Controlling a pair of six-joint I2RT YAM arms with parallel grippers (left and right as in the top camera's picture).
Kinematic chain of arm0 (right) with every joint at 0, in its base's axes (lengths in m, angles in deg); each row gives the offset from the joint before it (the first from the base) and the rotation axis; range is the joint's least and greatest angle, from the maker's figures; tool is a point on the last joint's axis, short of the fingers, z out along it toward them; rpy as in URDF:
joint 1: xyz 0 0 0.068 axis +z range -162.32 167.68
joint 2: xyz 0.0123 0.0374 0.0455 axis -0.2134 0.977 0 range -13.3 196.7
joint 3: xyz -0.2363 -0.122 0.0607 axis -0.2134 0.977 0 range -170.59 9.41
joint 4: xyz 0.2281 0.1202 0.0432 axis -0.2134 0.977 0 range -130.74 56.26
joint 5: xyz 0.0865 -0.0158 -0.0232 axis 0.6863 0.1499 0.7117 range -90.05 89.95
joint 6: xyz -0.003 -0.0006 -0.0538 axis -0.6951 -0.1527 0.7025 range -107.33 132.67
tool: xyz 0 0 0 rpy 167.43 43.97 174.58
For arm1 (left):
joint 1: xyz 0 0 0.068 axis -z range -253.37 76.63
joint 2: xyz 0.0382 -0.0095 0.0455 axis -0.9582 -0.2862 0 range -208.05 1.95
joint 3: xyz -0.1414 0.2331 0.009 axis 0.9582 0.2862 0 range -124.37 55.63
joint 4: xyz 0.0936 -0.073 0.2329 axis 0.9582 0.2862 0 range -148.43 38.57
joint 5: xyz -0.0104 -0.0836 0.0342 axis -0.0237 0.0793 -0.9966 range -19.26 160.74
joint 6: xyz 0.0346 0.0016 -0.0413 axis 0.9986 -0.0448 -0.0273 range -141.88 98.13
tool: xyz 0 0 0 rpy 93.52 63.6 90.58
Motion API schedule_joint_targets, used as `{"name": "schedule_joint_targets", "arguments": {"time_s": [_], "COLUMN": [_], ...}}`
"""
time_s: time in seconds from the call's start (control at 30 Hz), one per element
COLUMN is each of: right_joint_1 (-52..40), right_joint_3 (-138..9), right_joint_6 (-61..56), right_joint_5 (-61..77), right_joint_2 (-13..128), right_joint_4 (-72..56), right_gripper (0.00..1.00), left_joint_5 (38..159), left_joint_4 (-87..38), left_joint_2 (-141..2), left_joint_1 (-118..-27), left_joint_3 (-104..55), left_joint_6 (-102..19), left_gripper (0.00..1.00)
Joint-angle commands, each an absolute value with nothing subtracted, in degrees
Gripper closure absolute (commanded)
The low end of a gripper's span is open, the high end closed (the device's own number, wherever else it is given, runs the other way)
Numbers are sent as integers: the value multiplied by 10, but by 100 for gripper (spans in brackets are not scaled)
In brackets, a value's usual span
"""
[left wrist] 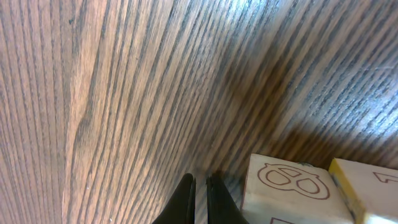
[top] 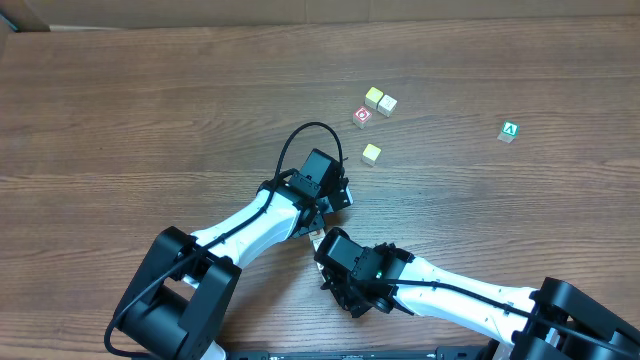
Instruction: Flip 5 blocks
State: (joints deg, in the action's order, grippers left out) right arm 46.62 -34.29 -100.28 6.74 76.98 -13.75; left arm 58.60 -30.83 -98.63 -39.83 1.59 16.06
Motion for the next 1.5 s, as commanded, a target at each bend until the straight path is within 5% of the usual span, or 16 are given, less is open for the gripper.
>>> {"name": "schedule_joint_targets", "arguments": {"time_s": [0.0, 1.47], "right_joint_1": [464, 469], "right_joint_3": [-355, -355], "right_joint_6": [-1014, -1016], "right_joint_5": [10, -1], "right_joint_2": [769, 801], "right_joint_4": [-163, -197], "right_gripper": [96, 96], "left_joint_5": [665, 663], "left_joint_4": [-296, -320], "left_joint_2": [-999, -1000], "left_joint_1": [-385, -406], "left_joint_3": [30, 30], "left_joint_6": [173, 174], "left_gripper": [96, 96]}}
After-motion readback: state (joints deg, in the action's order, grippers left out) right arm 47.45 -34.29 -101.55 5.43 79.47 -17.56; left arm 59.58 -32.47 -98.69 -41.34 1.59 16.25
